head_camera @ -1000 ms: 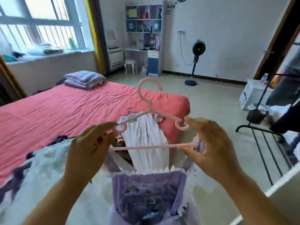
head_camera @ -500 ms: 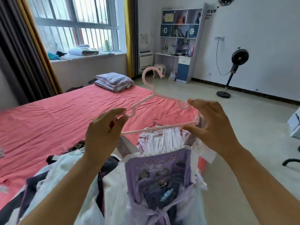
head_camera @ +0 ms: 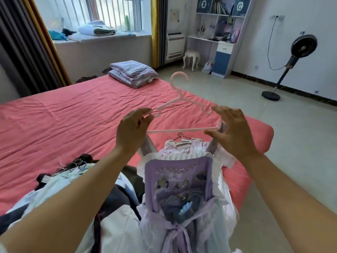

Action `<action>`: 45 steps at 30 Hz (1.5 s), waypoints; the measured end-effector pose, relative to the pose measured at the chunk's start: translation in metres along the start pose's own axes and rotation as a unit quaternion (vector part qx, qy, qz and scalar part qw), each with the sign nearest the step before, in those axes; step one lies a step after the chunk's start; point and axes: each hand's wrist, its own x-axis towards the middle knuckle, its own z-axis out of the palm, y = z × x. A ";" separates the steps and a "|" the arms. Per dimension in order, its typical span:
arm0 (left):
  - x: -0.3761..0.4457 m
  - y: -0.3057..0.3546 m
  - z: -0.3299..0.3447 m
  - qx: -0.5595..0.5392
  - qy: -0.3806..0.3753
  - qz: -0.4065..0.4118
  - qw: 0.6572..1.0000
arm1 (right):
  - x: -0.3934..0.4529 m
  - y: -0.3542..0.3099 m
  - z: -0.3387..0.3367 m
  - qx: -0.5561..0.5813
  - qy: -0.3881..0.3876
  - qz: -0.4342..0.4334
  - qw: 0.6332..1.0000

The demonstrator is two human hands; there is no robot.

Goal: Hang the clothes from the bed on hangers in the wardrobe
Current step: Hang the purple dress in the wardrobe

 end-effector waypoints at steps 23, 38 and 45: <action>0.091 -0.299 0.348 0.290 -0.196 -0.260 0.900 | 0.042 0.334 0.427 0.134 -0.181 0.108 0.968; 0.026 -0.327 0.376 0.326 -0.373 -0.338 0.800 | 0.014 0.380 0.457 0.116 -0.359 0.171 0.910; 0.035 -0.268 0.345 0.269 -0.365 -0.313 0.834 | 0.007 0.339 0.367 0.175 -0.263 0.207 0.926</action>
